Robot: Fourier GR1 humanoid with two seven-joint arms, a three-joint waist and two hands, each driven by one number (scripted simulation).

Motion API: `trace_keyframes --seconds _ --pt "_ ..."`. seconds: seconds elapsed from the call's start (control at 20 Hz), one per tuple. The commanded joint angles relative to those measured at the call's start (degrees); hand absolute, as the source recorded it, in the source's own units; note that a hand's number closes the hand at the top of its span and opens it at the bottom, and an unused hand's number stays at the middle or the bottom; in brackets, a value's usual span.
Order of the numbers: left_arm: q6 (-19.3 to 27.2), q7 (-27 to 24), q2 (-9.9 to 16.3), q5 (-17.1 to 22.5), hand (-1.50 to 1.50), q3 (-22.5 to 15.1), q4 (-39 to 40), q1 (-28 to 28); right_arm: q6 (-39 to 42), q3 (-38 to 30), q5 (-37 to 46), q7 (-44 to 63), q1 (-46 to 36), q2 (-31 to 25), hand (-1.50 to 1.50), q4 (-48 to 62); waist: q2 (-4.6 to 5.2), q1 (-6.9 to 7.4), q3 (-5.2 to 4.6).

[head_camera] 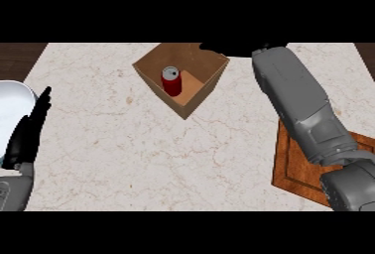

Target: Pick the can from the cutting board and place it in the cardboard box

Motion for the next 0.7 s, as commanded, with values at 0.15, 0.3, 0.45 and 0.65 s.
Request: trace_keyframes --seconds 0.15,0.3,0.45,0.65 --pt "1.10 -0.19 -0.97 -0.96 0.00 0.18 -1.99 2.90 7.02 -2.63 -1.73 -5.22 6.32 -8.66 -1.50 1.14 -0.50 -1.23 0.03" --pt "0.96 1.13 -1.59 -1.17 0.00 0.14 -1.32 1.72 11.01 -2.10 -1.05 -4.98 7.12 -12.15 -1.50 1.33 -0.64 -1.62 0.02" --pt "-1.46 -0.86 1.08 0.78 0.00 3.20 1.56 1.17 16.66 -1.85 -0.82 -6.90 9.94 -16.57 -1.50 1.03 -0.73 -2.24 -0.01" --pt "-1.21 -1.06 0.12 -0.37 0.00 2.05 -0.58 2.57 21.19 -0.72 0.94 -7.92 10.62 -20.55 -1.50 2.57 -0.54 -1.48 0.03"
